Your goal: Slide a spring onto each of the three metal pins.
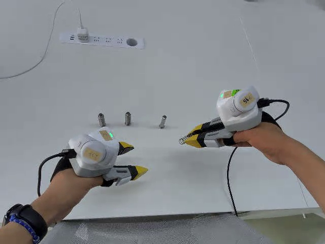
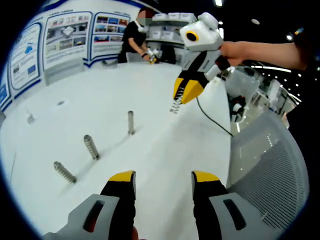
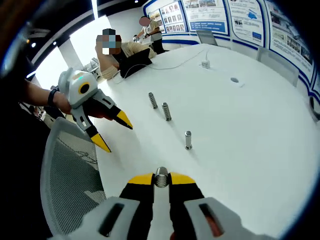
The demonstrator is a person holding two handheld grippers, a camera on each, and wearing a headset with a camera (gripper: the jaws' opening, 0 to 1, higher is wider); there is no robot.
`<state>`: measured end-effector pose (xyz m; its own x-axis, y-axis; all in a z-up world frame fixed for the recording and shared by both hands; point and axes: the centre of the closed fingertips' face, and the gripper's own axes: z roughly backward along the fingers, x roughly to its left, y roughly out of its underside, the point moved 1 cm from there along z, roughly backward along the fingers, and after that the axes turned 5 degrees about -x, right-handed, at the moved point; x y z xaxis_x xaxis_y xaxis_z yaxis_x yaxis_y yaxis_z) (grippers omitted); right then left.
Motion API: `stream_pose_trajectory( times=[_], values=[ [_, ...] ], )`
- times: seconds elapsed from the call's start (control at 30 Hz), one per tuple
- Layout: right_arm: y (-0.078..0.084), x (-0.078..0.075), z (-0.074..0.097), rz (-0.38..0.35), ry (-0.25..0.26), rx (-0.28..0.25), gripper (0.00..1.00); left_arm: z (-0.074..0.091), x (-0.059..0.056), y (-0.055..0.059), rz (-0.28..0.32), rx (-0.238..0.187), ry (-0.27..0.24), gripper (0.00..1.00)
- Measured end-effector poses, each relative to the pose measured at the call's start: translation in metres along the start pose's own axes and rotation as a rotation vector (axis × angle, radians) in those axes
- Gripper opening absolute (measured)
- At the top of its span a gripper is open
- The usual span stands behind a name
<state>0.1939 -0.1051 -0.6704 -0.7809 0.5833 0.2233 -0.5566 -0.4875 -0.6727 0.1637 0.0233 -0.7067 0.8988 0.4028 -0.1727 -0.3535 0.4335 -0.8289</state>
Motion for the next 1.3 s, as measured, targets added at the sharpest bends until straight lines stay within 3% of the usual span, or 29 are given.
stream_pose_trajectory(
  times=[0.43,0.77,1.3],
  values=[
    [-0.012,-0.026,-0.003,0.033,0.029,0.037,0.12,0.012,0.027,0.001,0.067,-0.027,-0.098,0.56],
    [-0.02,-0.04,-0.015,0.047,0.052,0.057,0.12,0.02,0.036,0.003,0.085,-0.031,-0.137,0.63],
    [-0.044,-0.049,-0.031,0.098,0.042,0.071,0.12,0.031,0.05,-0.014,0.116,-0.088,-0.185,0.68]
  ],
)
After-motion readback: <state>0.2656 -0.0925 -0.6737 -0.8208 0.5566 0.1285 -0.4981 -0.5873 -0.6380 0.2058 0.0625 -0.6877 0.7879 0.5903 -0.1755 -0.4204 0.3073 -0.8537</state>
